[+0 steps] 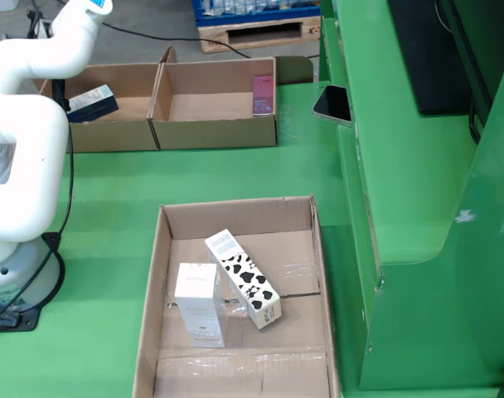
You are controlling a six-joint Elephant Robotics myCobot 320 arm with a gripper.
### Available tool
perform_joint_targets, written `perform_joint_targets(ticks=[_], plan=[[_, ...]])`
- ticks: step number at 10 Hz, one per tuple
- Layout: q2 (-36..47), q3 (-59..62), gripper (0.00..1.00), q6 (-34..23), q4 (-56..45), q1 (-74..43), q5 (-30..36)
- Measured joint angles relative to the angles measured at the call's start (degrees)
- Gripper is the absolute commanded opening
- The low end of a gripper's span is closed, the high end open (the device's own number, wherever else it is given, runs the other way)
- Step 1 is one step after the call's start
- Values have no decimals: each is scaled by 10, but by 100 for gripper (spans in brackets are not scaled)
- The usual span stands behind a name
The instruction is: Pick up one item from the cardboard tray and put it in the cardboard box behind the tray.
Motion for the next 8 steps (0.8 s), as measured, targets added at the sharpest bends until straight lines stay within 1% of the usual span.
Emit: perform_joint_targets(ticks=[1,2,4,5,6,8], plan=[[-25,23,100,3,-24,4,0],[-45,50,100,25,-56,11,-11],[-9,101,100,34,-101,25,-40],[23,132,100,54,-116,33,-62],[40,142,100,61,-118,36,-68],[88,142,100,116,-97,67,-120]])
